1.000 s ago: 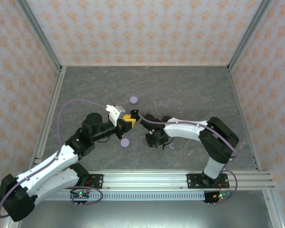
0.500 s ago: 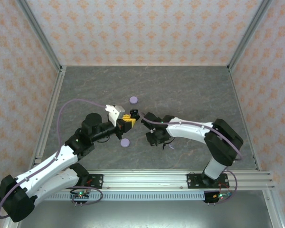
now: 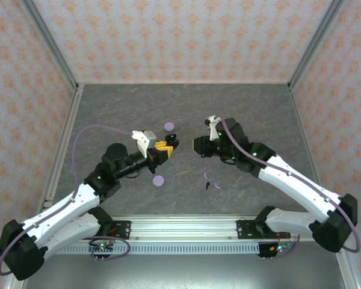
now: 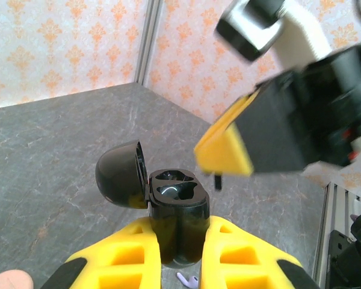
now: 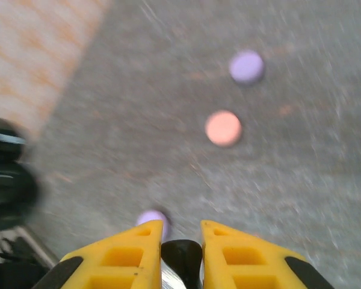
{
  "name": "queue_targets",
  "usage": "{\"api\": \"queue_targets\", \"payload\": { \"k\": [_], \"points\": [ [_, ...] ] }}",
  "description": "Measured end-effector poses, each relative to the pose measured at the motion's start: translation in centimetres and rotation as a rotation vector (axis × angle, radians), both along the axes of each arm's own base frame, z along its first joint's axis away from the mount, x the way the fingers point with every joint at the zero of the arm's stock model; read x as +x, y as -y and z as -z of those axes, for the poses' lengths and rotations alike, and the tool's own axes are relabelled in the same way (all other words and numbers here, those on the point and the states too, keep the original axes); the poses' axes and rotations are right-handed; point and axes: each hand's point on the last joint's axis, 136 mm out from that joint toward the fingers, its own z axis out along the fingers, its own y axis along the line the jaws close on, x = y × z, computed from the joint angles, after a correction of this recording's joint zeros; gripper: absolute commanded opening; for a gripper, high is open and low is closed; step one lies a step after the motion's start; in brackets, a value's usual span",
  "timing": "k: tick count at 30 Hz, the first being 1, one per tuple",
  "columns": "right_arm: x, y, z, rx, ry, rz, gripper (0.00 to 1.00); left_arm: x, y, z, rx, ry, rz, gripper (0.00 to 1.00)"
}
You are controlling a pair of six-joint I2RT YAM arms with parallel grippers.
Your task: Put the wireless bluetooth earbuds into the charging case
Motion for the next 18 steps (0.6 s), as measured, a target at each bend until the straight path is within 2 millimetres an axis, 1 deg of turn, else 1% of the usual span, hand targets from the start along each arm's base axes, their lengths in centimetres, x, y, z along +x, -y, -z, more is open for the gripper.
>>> {"api": "queue_targets", "payload": {
  "k": [1,4,7,9,13,16,18],
  "points": [
    [-0.1,-0.2,-1.8,0.043,0.044,-0.012,0.21,0.1,0.1,0.0,-0.002,0.002,0.002,0.04],
    [-0.6,-0.6,-5.9,0.142,0.14,-0.05,0.2,0.4,0.4,-0.1,-0.006,0.005,0.007,0.04],
    [-1.3,-1.2,-8.7,0.205,0.214,-0.091,0.21,0.5,0.7,-0.2,-0.012,0.003,0.017,0.04],
    [-1.9,-1.7,-9.6,0.226,0.242,-0.118,0.21,0.6,1.0,-0.4,-0.017,0.004,0.024,0.04],
    [-2.9,-3.0,-10.3,0.247,0.27,-0.167,0.21,0.9,1.3,-0.8,-0.027,0.011,0.032,0.04],
    [-2.8,-3.8,-10.5,0.256,0.29,-0.183,0.21,0.9,1.6,-1.2,-0.035,0.018,0.041,0.04],
    [-2.4,-4.4,-10.1,0.252,0.288,-0.186,0.21,0.6,1.9,-1.3,-0.037,0.019,0.057,0.04]
  ]
}}
